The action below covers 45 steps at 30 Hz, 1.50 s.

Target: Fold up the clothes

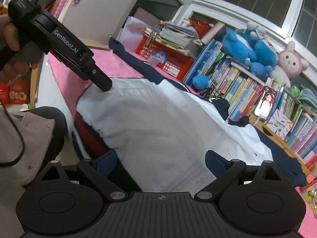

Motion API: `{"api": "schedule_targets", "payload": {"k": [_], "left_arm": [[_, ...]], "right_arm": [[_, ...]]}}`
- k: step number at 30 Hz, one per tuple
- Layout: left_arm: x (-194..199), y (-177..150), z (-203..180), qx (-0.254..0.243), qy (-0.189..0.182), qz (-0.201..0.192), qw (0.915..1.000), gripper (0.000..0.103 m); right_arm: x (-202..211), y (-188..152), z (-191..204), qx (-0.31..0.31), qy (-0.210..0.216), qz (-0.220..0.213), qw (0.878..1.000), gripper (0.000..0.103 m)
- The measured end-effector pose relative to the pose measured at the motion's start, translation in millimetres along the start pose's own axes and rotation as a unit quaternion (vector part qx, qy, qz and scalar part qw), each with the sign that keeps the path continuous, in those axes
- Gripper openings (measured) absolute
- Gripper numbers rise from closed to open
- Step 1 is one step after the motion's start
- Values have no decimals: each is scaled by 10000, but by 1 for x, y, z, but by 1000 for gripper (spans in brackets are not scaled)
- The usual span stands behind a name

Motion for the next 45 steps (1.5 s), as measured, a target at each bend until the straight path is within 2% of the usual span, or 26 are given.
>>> {"api": "schedule_targets", "payload": {"k": [4, 5, 6, 8, 9, 13, 16, 18, 20, 21, 23, 25, 26, 27, 30, 34, 36, 38, 41, 44, 45], "left_arm": [[-24, 9, -7, -27, 138, -28, 9999, 76], [-31, 10, -9, -25, 198, -38, 9998, 57], [-34, 10, -10, -56, 287, -109, 9995, 26], [-32, 12, -8, 11, 323, -160, 9993, 12], [-27, 15, -4, -8, 401, -254, 9989, 8], [-9, 26, 14, -95, 713, -479, 9963, 10], [-4, 28, 16, -301, 852, -496, 9947, 18], [2, 33, 12, -387, 806, -515, 9947, 26], [7, 38, 9, -470, 756, -534, 9946, 33], [10, 40, 7, -511, 732, -543, 9945, 35], [17, 50, 3, -551, 650, -642, 9943, 34], [24, 66, -4, -564, 461, -795, 9942, 44], [24, 75, -9, -519, 274, -826, 9949, 56], [23, 83, -14, -471, 82, -855, 9952, 62], [1, 101, -34, -463, -381, -761, 9953, 62], [-56, 106, -55, -775, -260, -557, 9951, 62], [-84, 106, -60, -848, -273, -374, 9953, 55], [-106, 104, -59, -868, -223, -236, 9957, 54], [-128, 100, -44, -783, 56, -13, 9969, 54], [-145, 91, -20, -553, 313, 362, 9973, 52], [-145, 91, -15, -480, 256, 374, 9978, 50]], "right_arm": [[-3, -3, -10, -289, 24, -79, 9995, 97], [-2, -5, -14, -391, -3, -92, 9992, 97], [-1, -7, -20, -512, -26, -94, 9986, 97], [2, -12, -33, -790, -159, -80, 9967, 97], [4, -15, -40, -933, -272, -62, 9952, 98], [11, -41, -80, -1671, -662, 66, 9837, 102], [9, -71, -110, -2336, -944, 380, 9670, 102], [5, -96, -127, -2670, -1277, 783, 9520, 101], [8, -123, -144, -2798, -2095, 1301, 9278, 101], [14, -133, -153, -2943, -2319, 1454, 9157, 101], [28, -147, -170, -3449, -2209, 1350, 9022, 100], [41, -152, -188, -3960, -2000, 859, 8921, 100], [44, -155, -200, -4231, -1864, 630, 8845, 100], [47, -157, -212, -4499, -1721, 405, 8754, 100], [35, -167, -255, -5047, -1477, 45, 8505, 100], [8, -182, -306, -5457, -1445, -56, 8254, 101], [-15, -193, -328, -5659, -1445, 13, 8117, 101], [-34, -201, -343, -5923, -1427, 146, 7929, 102], [-63, -214, -357, -6293, -1409, 355, 7635, 102], [-83, -219, -359, -6459, -1344, 420, 7503, 102], [-88, -219, -360, -6483, -1338, 402, 7485, 102]]}}
Point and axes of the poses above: each gripper's, at about its wrist camera, not at the fingertips, and x roughly against the way its jaws point, z to its left, y to its top, the point moved 5 cm from there along -x, roughly the way its jaws point, and after that the axes turned 10 degrees about x, right-handed, at the moved point
